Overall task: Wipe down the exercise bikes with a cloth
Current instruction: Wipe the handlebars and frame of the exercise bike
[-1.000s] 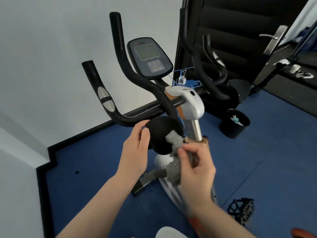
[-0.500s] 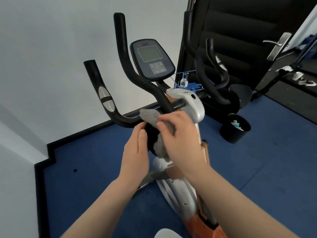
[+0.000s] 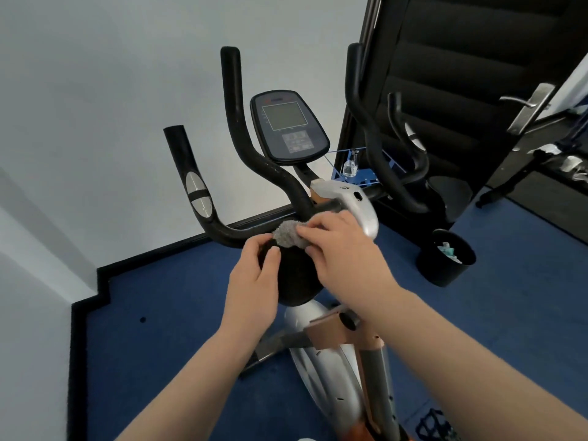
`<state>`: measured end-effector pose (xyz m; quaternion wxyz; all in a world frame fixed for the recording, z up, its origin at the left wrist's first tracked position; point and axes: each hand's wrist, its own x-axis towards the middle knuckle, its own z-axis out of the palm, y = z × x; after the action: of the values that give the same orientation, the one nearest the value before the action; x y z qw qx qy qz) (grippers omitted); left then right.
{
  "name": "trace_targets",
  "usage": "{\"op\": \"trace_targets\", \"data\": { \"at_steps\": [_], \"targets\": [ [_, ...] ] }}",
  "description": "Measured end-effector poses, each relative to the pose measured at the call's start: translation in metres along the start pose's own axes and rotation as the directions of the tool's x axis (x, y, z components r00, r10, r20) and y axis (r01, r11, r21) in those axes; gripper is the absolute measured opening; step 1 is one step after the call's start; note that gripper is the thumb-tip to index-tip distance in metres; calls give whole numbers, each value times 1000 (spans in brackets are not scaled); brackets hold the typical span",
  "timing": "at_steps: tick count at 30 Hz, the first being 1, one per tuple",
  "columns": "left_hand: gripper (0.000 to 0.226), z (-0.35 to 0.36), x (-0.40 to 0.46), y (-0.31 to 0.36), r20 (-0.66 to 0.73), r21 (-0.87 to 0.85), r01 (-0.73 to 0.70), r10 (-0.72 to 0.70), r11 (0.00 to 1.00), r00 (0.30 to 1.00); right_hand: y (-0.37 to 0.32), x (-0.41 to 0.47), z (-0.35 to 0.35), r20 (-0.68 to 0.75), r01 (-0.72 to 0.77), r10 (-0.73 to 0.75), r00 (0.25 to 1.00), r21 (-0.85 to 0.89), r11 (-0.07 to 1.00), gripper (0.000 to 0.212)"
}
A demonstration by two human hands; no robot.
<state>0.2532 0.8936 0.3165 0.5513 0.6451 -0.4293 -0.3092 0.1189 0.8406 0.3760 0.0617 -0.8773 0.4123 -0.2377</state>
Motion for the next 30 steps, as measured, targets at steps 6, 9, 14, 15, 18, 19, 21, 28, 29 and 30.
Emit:
{"op": "trace_targets", "data": {
  "at_steps": [6,9,14,15,18,19,21,28,29,30],
  "targets": [
    [31,3,2,4,-1,72,-6,6,997,1000,28,-41,-2,-28,-146,165,986,335,931,30],
    [33,4,2,2,-40,189,-22,30,982,999,47,-22,-17,-11,-263,313,950,513,817,29],
    [32,-1,10,12,-85,248,-111,136,962,987,41,37,-3,-37,-262,326,945,511,818,24],
    [31,-4,17,16,-95,249,-118,146,961,985,38,42,7,15,-243,265,964,459,855,26],
    [26,-11,40,24,-101,328,-156,198,932,975,43,40,22,29,-150,152,988,432,889,20],
    [25,-12,46,25,-81,357,-161,203,920,976,49,34,22,10,-151,165,986,457,876,16],
    [25,-8,55,25,-5,410,-168,186,896,982,59,16,26,-6,-187,221,975,515,837,15],
    [23,-5,60,16,60,547,-189,186,816,981,54,16,46,-162,-195,323,932,524,829,14],
    [23,-5,60,15,69,556,-199,194,807,979,54,29,46,-193,-199,342,920,521,830,13],
    [24,-4,61,16,74,564,-206,200,800,977,55,40,47,-215,-205,357,909,515,832,12]
  ]
}}
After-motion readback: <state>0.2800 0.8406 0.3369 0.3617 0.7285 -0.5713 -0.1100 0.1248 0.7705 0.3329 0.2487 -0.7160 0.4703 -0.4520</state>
